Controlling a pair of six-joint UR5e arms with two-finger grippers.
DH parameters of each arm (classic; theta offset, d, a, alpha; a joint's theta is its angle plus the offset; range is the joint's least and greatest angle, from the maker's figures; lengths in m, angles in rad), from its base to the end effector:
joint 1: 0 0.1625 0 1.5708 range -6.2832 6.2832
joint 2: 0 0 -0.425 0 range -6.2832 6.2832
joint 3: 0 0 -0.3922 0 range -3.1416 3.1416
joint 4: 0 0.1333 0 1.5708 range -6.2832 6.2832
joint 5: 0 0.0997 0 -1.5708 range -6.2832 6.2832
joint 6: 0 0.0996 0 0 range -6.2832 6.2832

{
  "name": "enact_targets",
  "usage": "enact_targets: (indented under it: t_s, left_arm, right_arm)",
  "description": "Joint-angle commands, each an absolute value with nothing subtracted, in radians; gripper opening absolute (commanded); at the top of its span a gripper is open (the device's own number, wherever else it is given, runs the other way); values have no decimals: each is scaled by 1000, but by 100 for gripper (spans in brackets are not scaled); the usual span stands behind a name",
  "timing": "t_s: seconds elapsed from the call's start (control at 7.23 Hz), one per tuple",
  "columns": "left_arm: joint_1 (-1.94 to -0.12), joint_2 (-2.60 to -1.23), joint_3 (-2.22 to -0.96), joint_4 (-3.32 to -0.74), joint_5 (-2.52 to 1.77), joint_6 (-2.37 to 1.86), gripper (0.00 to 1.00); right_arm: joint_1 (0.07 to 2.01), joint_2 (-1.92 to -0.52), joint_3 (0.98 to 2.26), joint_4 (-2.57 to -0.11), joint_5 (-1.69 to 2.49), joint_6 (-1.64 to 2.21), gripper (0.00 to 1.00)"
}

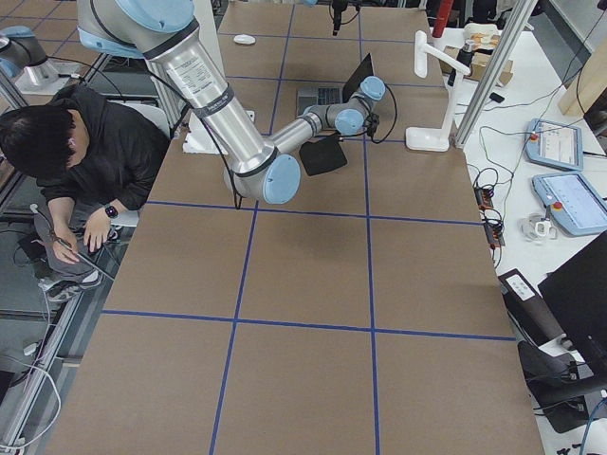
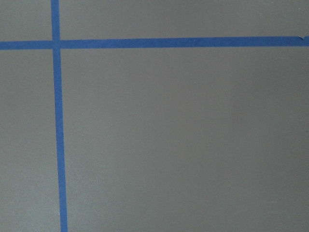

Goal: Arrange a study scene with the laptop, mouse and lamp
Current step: 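Lower the black object beside the laptop, letting it flatten into a pad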

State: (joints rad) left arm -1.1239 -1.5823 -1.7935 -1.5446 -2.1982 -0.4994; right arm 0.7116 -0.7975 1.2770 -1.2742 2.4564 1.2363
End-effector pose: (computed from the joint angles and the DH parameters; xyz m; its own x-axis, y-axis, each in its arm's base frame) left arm 0.1489 -0.4838 0.5548 0.7974 -0.0194 -0.6031 -0.0467 0.9945 -0.0938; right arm -0.5390 -0.5389 0.2608 0.5113 0.1666 0.8431 0.1751 0.9403 -0.2920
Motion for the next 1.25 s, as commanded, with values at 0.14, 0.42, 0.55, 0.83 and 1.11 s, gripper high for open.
enact_targets:
  t_s: [0.14,0.42,0.55,0.83,1.11]
  left_arm:
    - [-1123,-1585,-1790,-1546,-2198,-505,100]
    - [-1123,-1586,-1783,-1546,-2198,-505,100]
    - [-1123,-1591,-1776,-1546,-2198,-505,100]
    - [-1123,-1594,-1775,-1546,-2198,-505,100]
    - [-1123,-1594,-1773,-1546,-2198,-505,100]
  right_arm:
    - [693,-772,1233,-1233,2411,1236,0]
    - [671,-762,1236,-1218,2372,1236,0]
    - [649,-770,1233,-1168,2341,1238,0]
    - [649,-776,1233,-1166,2339,1239,0]
    - [655,-787,1233,-1167,2344,1243,0]
